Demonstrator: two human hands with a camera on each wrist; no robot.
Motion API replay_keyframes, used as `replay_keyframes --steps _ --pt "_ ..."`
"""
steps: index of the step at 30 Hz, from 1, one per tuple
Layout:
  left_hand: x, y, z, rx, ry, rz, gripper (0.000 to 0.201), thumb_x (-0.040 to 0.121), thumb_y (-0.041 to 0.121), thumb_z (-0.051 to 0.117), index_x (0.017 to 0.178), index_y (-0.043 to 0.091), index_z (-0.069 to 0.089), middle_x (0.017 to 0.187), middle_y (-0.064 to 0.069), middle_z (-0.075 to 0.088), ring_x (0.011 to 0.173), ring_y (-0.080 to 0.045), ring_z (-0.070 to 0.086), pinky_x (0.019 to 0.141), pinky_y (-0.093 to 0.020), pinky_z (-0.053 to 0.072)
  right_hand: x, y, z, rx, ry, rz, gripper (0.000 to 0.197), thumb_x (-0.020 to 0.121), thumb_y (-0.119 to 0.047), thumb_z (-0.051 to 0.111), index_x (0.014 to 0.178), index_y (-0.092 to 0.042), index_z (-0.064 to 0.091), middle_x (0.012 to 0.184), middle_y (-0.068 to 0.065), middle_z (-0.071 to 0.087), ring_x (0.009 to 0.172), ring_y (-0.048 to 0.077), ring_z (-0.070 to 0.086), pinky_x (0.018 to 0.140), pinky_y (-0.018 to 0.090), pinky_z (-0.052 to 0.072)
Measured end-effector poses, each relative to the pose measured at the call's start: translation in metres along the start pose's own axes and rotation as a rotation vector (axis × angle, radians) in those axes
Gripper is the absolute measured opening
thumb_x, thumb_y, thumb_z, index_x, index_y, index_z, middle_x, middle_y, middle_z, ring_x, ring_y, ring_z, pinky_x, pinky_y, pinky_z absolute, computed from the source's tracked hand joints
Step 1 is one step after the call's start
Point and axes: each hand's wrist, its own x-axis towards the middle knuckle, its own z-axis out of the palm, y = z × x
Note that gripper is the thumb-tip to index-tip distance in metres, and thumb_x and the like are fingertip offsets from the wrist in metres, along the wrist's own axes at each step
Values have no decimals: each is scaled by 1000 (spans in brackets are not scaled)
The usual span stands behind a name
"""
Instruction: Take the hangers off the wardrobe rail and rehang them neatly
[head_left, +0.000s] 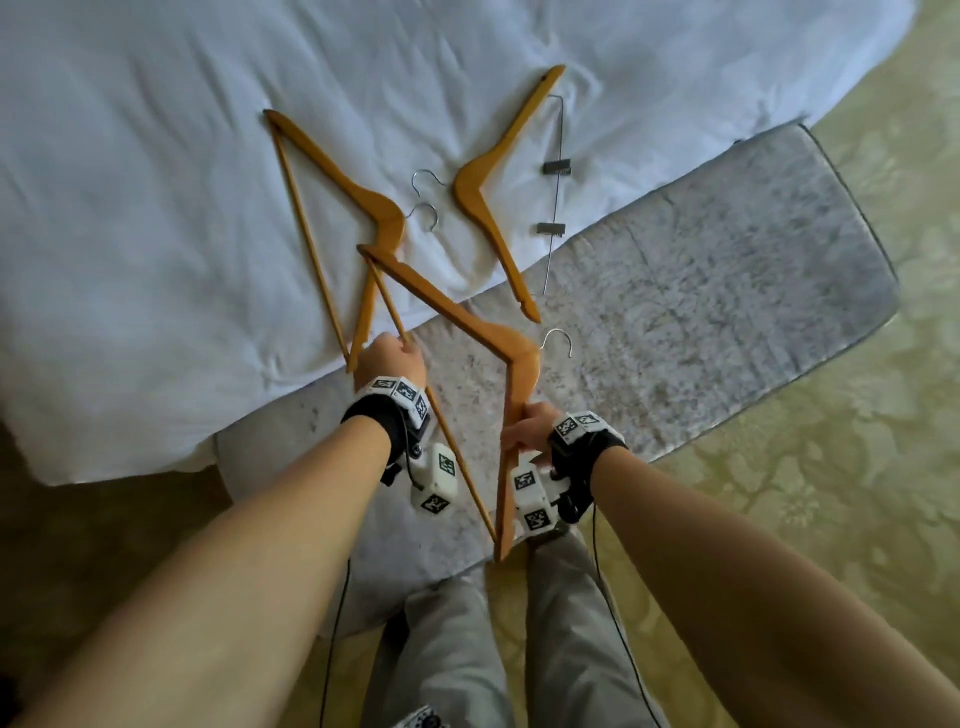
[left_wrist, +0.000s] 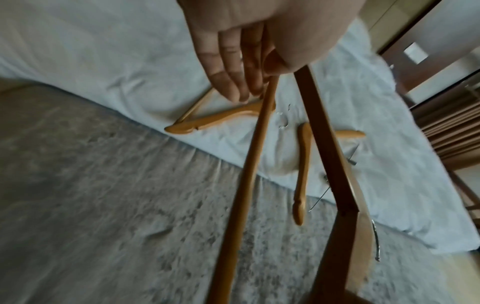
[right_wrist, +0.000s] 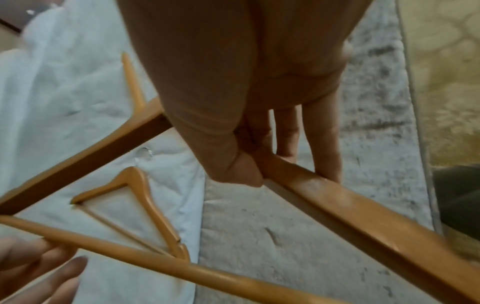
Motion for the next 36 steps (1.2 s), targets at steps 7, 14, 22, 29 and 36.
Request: replay_keyframes --steps 7,14,22,29,36 --pt "-57 46 -68 -175 419 241 21 89 12 48 99 14 66 106 -10 69 97 -35 62 75 -35 46 -71 -43 -59 -104 153 -183 37 80 -19 68 115 -12 56 95 14 66 83 34 69 70 50 60" --pt "-124 81 -138 -195 713 611 26 81 6 58 106 10 64 109 -7 64 107 -28 54 83 -36 45 -164 -88 -107 -437 370 -489 22 81 -20 63 104 -20 60 99 9 66 89 31 64 74 31 52" --pt "-193 88 -245 321 606 432 69 82 37 65 142 24 33 140 -2 48 131 -29 39 110 -51 26 -274 -146 -118 -680 583 -870 17 83 -19 61 98 -21 54 89 4 61 79 27 58 68 32 48" --pt "-269 54 -352 -19 552 413 22 80 36 70 94 19 65 85 -5 68 84 -28 66 76 -34 50 -390 -205 -65 -738 778 -1235 15 82 -12 55 88 -26 52 84 -2 53 83 27 57 65 32 45" --pt "-348 -19 -440 -266 580 466 22 80 31 75 93 18 64 77 -4 73 70 -16 70 77 -35 57 -499 -243 39 -783 824 -1577 18 88 -11 52 100 -21 62 96 1 53 100 28 54 80 43 52"
